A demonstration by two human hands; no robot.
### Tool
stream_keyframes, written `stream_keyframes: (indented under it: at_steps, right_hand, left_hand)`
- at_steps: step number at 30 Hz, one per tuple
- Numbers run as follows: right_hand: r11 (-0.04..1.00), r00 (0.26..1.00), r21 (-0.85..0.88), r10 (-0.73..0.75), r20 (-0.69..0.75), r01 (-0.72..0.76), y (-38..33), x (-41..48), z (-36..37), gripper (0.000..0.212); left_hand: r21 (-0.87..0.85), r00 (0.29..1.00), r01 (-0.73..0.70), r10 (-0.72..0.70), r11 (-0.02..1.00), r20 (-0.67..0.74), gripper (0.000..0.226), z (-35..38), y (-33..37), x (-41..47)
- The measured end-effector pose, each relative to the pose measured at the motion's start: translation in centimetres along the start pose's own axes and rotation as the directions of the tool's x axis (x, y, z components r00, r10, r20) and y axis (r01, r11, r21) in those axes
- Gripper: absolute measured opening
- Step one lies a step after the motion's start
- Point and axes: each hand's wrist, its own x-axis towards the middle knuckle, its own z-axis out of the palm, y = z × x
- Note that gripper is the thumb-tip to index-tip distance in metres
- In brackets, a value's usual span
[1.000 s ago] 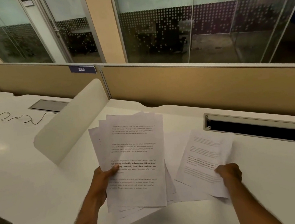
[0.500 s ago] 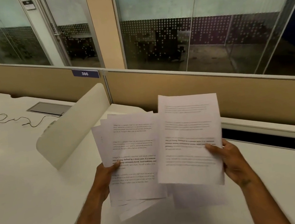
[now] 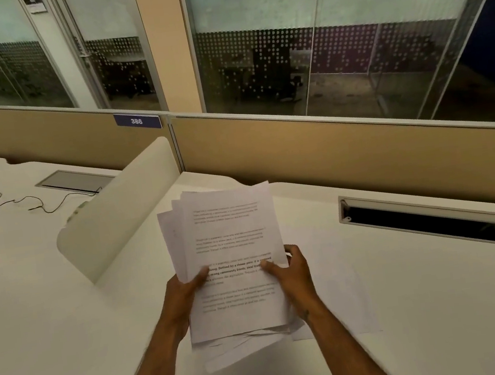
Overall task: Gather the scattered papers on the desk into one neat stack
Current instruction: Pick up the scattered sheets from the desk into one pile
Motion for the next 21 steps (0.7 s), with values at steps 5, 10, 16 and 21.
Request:
stream_keyframes:
  at_steps: [5, 10, 16, 21]
  right_hand:
    - [0.93, 0.934, -0.31, 0.08, -0.348, -0.196, 1.9, 1.7, -5.8, 0.048]
    - [0.393, 0.775, -0.668, 0.314, -0.548, -0.632, 6.2, 1.8, -13.0, 0.078]
    - [0.535, 0.715, -0.479, 0.459, -0.527, -0.696, 7.1, 2.7, -14.7, 0.065]
    - [0.69, 0.824, -0.487, 0.301, -0.48, -0.535, 3.3, 2.5, -15.8, 0.044]
  left_hand:
    - [0.028, 0.997, -0.022, 0.024, 0.999, -0.072, 0.039, -2.6, -0.7, -0.5]
    - [-0.002, 0.987, -0.034, 0.033, 0.999, -0.156, 0.038, -5.5, -0.9, -1.8]
    - [-0.008, 0.981, -0.053, 0.05, 0.999, -0.188, 0.047, -5.6, -1.2, -3.0]
    - [-0.008, 0.982, -0.059, 0.056, 0.998, -0.182, 0.035, -4.9, -1.1, -3.1]
